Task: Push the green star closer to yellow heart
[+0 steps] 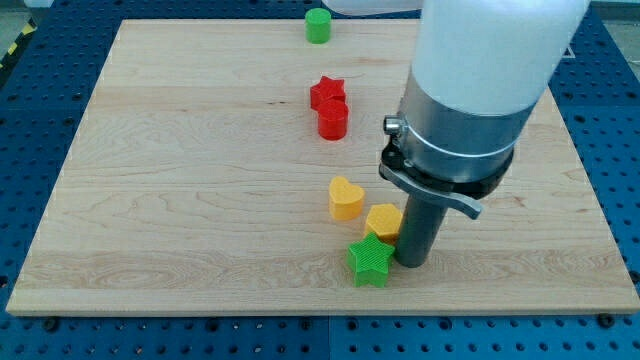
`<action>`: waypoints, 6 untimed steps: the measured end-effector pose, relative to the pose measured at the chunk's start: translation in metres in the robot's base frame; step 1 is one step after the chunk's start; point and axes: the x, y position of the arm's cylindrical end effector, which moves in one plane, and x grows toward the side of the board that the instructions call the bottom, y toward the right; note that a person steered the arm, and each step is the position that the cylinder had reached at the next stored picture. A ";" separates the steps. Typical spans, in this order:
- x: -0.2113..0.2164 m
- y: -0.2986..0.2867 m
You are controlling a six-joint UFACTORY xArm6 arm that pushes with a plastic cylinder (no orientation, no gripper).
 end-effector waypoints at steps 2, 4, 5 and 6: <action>-0.001 -0.037; 0.043 -0.023; 0.042 -0.029; 0.042 -0.072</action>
